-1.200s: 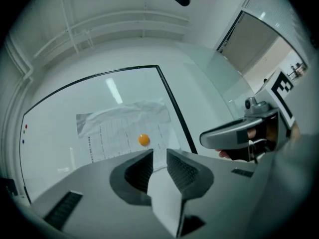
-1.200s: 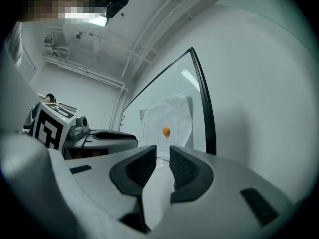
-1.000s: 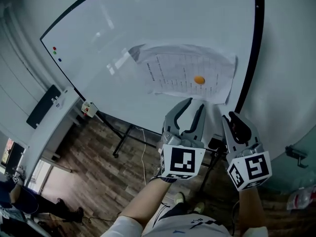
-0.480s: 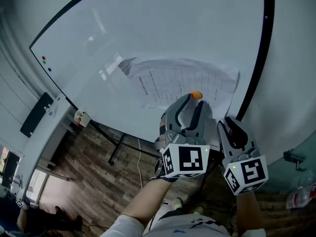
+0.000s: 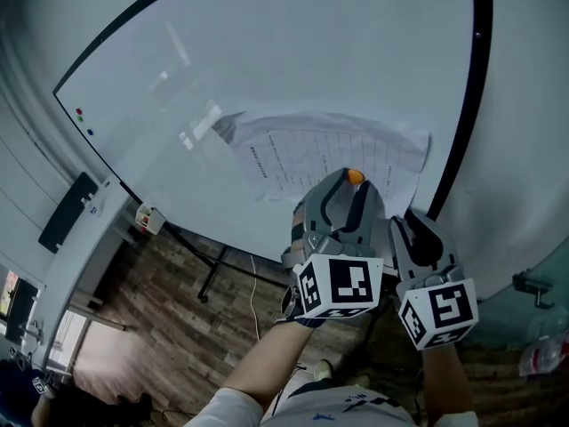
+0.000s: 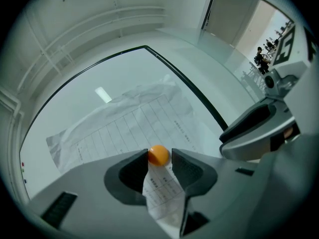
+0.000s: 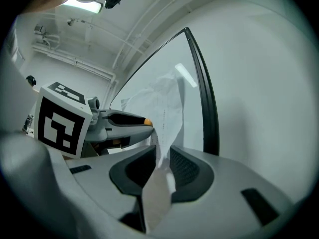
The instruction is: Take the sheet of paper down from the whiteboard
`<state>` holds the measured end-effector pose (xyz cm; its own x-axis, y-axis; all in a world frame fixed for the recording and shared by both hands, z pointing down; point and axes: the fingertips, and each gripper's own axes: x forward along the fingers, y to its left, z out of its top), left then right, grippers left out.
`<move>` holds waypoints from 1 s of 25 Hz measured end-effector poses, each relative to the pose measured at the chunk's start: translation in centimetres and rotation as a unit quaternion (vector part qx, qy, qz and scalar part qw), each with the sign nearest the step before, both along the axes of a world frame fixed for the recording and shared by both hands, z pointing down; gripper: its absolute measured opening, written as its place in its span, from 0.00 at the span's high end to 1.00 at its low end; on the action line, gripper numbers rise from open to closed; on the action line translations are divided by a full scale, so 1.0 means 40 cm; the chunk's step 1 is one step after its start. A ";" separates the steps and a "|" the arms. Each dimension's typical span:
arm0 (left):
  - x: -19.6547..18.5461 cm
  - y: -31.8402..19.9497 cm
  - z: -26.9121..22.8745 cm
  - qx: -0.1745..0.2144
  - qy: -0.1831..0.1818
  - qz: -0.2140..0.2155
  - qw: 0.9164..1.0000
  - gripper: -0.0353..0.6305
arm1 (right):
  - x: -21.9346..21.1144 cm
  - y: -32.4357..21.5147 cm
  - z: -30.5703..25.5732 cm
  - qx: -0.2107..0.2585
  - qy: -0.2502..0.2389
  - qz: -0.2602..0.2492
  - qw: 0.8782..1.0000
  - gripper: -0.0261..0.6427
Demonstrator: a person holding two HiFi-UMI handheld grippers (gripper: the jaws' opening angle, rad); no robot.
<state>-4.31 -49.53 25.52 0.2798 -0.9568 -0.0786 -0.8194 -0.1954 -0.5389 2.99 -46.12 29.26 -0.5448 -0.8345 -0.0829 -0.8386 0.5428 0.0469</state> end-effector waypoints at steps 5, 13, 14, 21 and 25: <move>0.002 0.000 0.001 -0.002 0.003 0.005 1.000 0.73 | 0.006 -0.011 0.014 -0.009 -0.003 0.013 1.000 0.84; -0.009 0.004 -0.007 0.005 0.019 0.019 1.000 0.75 | 0.011 -0.016 0.012 -0.011 -0.007 0.022 1.000 0.92; -0.009 0.004 -0.007 0.005 0.020 0.021 1.000 0.75 | 0.010 -0.016 0.012 -0.012 -0.008 0.022 1.000 0.93; -0.002 0.005 -0.010 0.001 0.038 0.034 0.999 0.75 | 0.024 -0.015 0.004 -0.017 -0.017 0.018 1.000 0.94; -0.003 0.025 0.001 -0.001 0.053 0.045 0.998 0.75 | 0.027 -0.004 0.011 -0.017 -0.017 0.011 1.000 0.94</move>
